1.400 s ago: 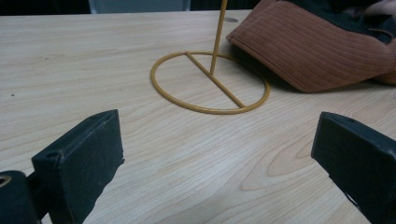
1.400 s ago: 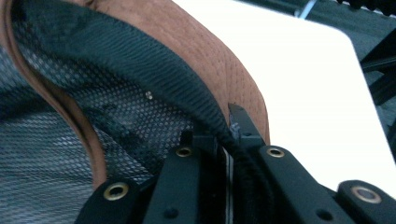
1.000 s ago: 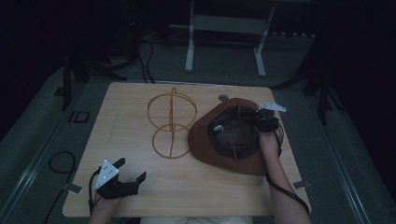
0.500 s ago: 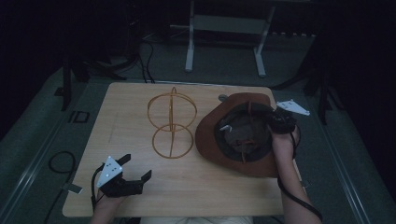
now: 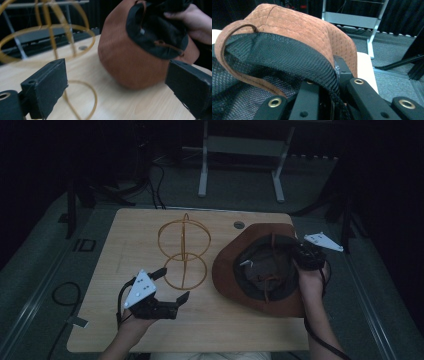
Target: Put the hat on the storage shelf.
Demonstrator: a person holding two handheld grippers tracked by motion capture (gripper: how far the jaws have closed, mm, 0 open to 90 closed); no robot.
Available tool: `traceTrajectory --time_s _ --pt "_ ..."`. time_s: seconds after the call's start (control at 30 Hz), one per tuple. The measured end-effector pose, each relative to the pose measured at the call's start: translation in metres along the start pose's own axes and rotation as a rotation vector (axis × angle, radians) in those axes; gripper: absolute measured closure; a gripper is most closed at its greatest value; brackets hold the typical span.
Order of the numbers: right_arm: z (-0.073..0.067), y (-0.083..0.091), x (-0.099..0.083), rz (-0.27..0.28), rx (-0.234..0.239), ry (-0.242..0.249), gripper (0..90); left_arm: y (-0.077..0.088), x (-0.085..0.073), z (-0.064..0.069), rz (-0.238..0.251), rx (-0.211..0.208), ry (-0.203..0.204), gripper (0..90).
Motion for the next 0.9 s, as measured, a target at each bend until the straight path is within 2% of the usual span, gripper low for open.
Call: traceTrajectory --time_s 0.07,0.17,0.3,0.43,0.57,0.7,0.9 --pt "-0.002 0.001 0.001 0.002 0.005 0.005 84.3 -0.01 0.009 0.004 -0.004 -0.007 -0.024 5.0" --pt "-0.005 0.004 0.003 0.008 0.01 0.009 84.3 -0.029 0.024 0.01 -0.018 -0.024 -0.03 5.0" --pt "-0.008 0.007 0.005 0.015 0.016 0.012 84.3 -0.057 0.042 0.017 -0.03 -0.027 -0.074 5.0" --pt "-0.009 0.009 0.006 0.019 0.02 0.014 84.2 -0.086 0.054 0.025 -0.05 -0.052 -0.096 5.0" --pt "-0.009 0.012 0.006 0.02 0.026 0.013 84.2 -0.114 0.06 0.036 -0.07 -0.066 -0.125 5.2" --pt "-0.008 0.016 0.007 0.027 0.023 0.016 84.2 -0.141 0.062 0.047 -0.091 -0.081 -0.131 5.5" --pt "-0.005 0.021 0.007 0.032 0.022 0.013 84.2 -0.177 0.063 0.058 -0.119 -0.07 -0.142 8.2"
Point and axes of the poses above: each handheld gripper's, and its own axes: y roughly backward along the jaws, x roughly out of its top, z roughly to its right, the point moved 8 cm from there along -y, roughly forward along the jaws, and after that the axes turned 2 degrees about z, right-handed, at the moved point
